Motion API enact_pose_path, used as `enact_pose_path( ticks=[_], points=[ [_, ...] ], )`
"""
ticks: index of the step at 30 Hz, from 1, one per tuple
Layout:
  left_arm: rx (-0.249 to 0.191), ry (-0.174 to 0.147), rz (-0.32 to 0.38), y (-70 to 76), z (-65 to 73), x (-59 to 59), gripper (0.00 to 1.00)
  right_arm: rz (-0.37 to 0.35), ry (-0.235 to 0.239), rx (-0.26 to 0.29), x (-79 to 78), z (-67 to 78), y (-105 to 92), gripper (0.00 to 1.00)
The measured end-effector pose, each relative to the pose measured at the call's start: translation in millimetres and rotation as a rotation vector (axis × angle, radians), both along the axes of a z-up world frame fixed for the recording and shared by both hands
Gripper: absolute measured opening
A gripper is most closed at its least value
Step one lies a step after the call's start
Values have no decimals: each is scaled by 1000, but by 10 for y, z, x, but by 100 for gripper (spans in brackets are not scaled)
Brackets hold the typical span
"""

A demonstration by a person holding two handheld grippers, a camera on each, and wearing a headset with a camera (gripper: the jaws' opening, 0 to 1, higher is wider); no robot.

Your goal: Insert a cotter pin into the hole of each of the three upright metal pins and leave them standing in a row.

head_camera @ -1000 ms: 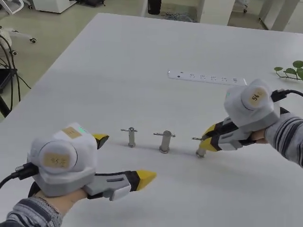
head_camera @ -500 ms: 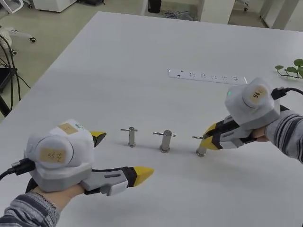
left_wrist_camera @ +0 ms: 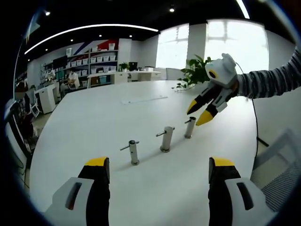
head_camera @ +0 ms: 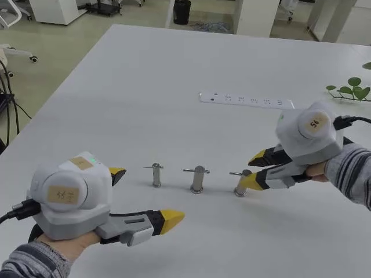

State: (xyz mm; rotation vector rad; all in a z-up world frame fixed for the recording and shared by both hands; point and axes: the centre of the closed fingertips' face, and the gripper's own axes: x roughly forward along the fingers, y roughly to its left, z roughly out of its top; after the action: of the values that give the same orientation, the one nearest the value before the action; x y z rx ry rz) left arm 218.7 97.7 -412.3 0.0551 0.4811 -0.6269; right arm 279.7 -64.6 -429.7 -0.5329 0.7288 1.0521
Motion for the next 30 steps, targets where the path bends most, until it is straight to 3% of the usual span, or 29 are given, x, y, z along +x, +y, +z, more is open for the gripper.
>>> enact_pose_path(
  ticks=[7,10,17,23,25,30],
  points=[
    [-14,0,6,31,57,0,86,-112,14,91,-194,105,-71,38],
    [-19,2,9,44,75,-7,86,-157,-6,124,-211,130,-109,48],
    [-39,16,29,95,108,-17,88,-268,11,199,-327,146,-147,52],
    [-48,19,46,135,127,-17,90,-323,-7,252,-415,222,-140,56],
    [-58,34,55,142,118,-26,90,-350,-17,265,-418,251,-151,55],
    [-62,26,71,149,150,-36,91,-393,-50,308,-444,324,-126,60]
  ],
)
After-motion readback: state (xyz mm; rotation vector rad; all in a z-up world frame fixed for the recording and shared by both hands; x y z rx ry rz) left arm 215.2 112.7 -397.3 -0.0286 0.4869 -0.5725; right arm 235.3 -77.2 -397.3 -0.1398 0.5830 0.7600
